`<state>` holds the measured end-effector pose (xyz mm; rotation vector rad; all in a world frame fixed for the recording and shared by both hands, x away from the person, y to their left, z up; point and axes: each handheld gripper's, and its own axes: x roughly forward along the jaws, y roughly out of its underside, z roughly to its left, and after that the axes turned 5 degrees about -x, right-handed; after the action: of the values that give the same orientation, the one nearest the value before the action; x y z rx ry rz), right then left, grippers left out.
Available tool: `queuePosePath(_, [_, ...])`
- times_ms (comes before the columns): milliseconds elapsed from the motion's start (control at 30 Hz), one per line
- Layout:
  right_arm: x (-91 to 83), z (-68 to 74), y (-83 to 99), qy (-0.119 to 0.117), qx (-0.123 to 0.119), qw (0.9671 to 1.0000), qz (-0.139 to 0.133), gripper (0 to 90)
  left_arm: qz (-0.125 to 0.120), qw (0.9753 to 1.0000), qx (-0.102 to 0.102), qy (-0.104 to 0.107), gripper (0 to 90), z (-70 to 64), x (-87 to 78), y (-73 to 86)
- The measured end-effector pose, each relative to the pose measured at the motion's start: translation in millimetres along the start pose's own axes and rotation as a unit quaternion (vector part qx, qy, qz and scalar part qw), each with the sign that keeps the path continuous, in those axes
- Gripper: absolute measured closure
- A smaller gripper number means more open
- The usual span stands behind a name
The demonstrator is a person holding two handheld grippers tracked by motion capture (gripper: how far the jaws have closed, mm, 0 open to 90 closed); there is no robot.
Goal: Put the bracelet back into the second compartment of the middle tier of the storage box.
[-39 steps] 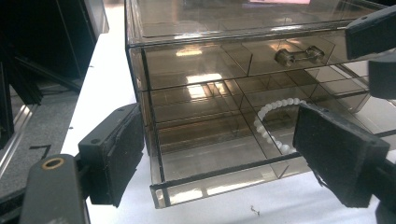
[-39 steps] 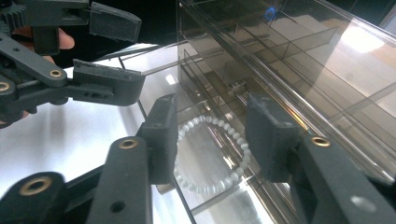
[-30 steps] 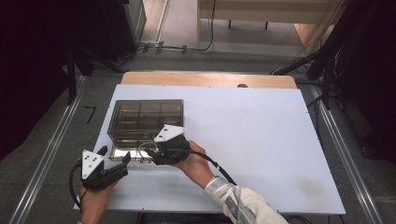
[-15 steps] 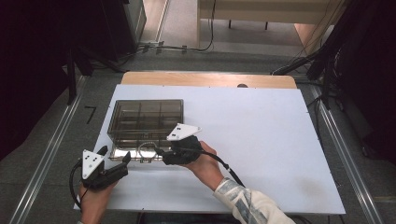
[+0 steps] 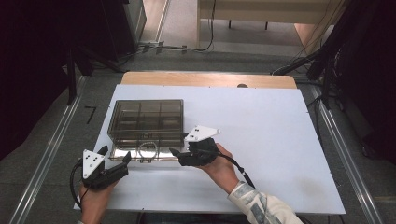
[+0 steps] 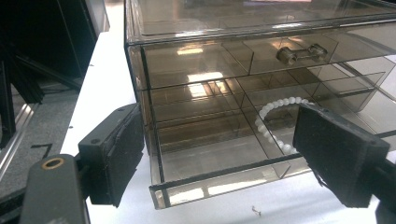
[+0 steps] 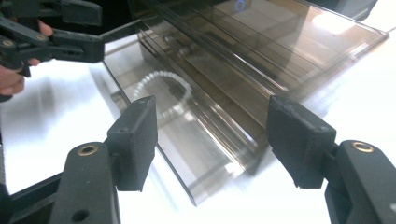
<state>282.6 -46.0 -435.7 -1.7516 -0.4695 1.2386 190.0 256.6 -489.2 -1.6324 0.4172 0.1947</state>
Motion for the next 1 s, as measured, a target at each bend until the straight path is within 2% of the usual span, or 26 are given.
queuePosePath(233, [-12.2,-9.7,16.7,0.012,0.004,0.9998,0.012,30.6,0.000,1.0000,-0.001,0.000,17.3,-0.1,-0.1,0.0])
queuePosePath(400, [-27.0,-20.7,32.7,0.041,0.016,0.9989,0.016,29.3,0.000,1.0000,0.000,0.000,17.3,-0.3,0.0,0.0])
queuePosePath(633, [-47.9,-32.6,50.0,0.073,0.020,0.9969,0.019,29.2,0.000,1.0000,-0.001,-0.002,17.3,-0.3,0.2,0.0])
queuePosePath(733, [-64.6,-43.3,63.0,0.093,0.035,0.9948,0.023,28.0,0.001,1.0000,-0.001,-0.003,17.3,-0.5,0.6,0.0])
queuePosePath(867, [-75.6,-51.0,75.2,0.107,0.047,0.9927,0.031,27.0,-0.001,1.0000,0.000,-0.003,17.3,-1.2,0.8,-0.2])
queuePosePath(1000, [-92.5,-61.7,94.0,0.134,0.064,0.9879,0.045,23.1,0.001,1.0000,0.001,-0.005,17.3,-1.2,1.3,-0.1])
